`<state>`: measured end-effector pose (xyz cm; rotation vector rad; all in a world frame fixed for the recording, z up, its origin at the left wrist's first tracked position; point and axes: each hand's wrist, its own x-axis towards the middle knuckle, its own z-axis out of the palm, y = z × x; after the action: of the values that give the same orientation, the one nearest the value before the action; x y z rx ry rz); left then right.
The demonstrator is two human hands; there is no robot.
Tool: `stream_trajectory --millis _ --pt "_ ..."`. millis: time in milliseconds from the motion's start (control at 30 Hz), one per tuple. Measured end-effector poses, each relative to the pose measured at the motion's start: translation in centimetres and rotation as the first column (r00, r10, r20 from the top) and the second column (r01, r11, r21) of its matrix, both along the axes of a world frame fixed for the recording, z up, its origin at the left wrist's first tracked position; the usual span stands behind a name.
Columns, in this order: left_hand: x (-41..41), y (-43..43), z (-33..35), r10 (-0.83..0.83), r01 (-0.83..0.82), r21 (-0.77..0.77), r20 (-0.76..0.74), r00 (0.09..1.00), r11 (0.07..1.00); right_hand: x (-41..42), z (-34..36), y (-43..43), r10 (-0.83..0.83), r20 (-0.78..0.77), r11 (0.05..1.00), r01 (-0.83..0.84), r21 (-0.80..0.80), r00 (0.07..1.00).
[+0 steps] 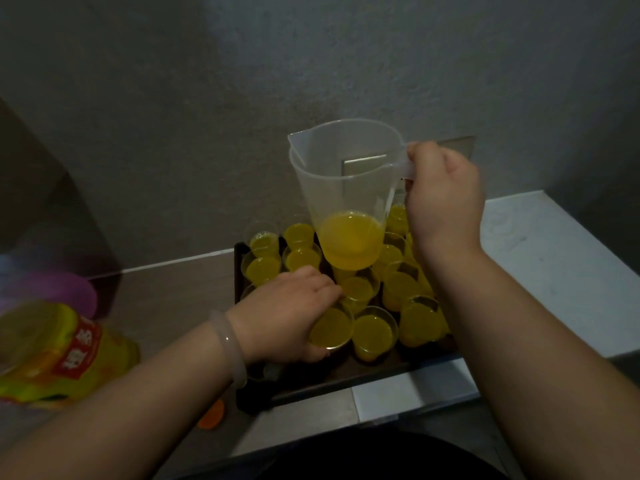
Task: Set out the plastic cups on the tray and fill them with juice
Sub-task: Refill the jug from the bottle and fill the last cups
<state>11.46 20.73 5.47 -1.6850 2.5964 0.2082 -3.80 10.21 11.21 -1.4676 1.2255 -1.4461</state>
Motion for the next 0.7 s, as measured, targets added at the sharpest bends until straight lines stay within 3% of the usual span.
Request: stream_trajectory --millis 700 --pt "-0.2 -0.6 -3.0 -0.070 0.065 0.039 0.142 0.987 0.997 0.2 -0.5 -0.2 -0.002 0.021 1.000 0.002 -0.010 1.000"
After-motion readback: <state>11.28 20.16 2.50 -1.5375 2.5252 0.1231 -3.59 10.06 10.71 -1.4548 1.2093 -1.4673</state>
